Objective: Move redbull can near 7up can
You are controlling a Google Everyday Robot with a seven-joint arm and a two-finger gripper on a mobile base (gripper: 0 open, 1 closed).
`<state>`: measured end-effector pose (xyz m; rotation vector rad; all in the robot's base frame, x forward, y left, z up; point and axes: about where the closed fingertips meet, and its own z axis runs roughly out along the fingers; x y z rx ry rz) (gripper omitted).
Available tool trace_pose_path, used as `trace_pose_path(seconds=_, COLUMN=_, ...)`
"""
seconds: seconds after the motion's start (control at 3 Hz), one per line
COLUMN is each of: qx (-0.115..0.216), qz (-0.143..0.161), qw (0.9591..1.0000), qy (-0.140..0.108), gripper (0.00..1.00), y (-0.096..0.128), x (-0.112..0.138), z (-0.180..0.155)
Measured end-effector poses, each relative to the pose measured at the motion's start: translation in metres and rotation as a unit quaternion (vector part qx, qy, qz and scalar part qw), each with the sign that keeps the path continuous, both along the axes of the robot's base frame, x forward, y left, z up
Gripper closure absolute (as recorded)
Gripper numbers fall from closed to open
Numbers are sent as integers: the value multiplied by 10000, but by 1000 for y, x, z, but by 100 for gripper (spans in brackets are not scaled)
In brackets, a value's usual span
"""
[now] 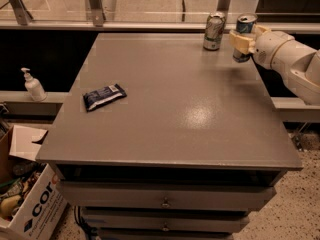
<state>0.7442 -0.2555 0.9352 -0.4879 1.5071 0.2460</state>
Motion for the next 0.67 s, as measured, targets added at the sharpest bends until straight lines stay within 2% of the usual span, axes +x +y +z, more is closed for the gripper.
trace_pose_path(seconds=0.67, qx=57, qz=-219, qw=9997, qy=123, gripper=100, y=5, x=33, z=-13)
